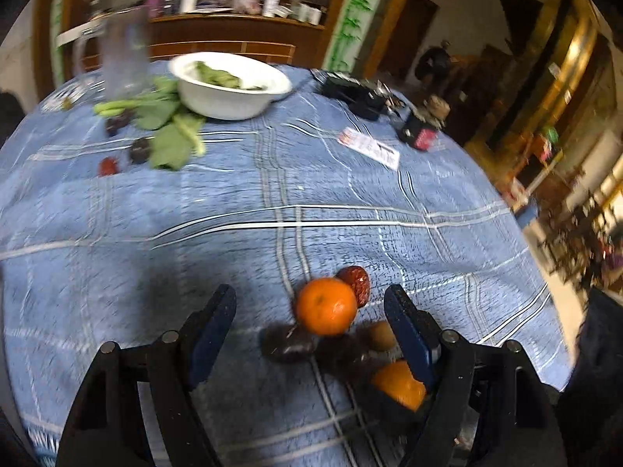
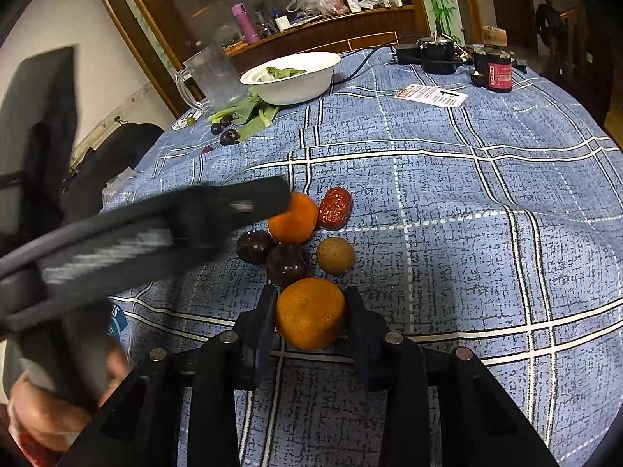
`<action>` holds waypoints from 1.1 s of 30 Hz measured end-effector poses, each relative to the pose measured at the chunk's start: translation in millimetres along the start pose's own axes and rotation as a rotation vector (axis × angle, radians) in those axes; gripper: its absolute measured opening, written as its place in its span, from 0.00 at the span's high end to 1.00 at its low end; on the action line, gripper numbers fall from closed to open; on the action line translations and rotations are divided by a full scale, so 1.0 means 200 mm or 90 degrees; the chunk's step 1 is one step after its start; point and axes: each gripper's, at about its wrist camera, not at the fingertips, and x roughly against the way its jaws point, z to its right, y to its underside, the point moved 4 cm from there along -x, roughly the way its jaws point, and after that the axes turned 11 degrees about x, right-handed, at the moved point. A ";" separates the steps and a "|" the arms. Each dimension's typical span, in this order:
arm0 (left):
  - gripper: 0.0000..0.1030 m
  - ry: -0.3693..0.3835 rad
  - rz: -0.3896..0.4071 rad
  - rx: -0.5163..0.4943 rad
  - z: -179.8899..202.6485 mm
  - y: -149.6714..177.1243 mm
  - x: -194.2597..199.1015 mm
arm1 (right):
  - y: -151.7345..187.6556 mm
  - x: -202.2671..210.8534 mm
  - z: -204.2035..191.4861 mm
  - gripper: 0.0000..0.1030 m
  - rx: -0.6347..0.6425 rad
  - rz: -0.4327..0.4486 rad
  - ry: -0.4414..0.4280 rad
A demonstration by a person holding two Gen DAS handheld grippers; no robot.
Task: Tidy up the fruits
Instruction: 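Grasp an orange with the right tool while the left tool grasps another orange, then carry the orange into the tray with the right tool while the left tool releases its orange there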
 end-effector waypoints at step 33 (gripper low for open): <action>0.67 -0.092 0.138 0.115 -0.43 0.38 0.82 | -0.03 0.09 0.01 0.65 0.024 0.073 0.065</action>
